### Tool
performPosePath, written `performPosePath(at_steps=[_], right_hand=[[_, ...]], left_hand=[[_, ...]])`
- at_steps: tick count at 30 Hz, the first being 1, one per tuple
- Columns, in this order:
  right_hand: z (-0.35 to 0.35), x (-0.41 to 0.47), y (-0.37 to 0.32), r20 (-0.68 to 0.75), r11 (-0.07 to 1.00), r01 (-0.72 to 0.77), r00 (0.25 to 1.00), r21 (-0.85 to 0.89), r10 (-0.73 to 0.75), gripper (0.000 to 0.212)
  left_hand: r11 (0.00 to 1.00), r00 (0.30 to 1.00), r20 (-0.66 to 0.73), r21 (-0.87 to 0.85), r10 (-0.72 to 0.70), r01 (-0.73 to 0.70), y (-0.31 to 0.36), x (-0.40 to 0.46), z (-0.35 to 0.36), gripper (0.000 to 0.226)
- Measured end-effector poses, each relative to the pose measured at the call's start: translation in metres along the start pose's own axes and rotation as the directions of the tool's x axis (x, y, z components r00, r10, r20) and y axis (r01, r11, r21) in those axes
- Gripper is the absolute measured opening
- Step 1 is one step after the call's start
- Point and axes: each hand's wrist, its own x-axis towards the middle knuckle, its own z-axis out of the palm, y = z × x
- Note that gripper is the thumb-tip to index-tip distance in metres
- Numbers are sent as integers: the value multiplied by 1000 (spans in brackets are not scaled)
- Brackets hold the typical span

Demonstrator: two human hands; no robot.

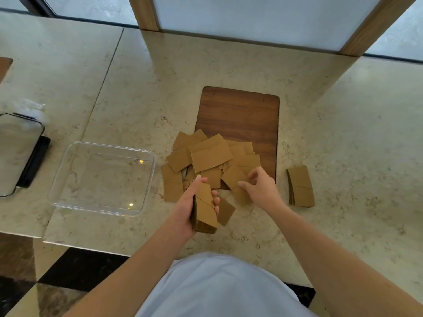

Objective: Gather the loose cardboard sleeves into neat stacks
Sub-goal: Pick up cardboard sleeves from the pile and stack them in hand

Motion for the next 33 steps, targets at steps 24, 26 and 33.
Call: performPosePath(at_steps=[24,26,33], right_hand=[[61,-67,-27,210,992,126,970,-21,-119,42],[67,-64,-25,136,982,130,984,-135,-112,77],[93,-62,-20,15,966,149,989,-212,-150,84]], left_hand=[[996,996,-40,-37,80,-82,2,-22,-46,28],[993,995,-29,-79,90,-92,1,-25,-54,39],[975,992,25,-188,126,-119,6,-24,-74,54]])
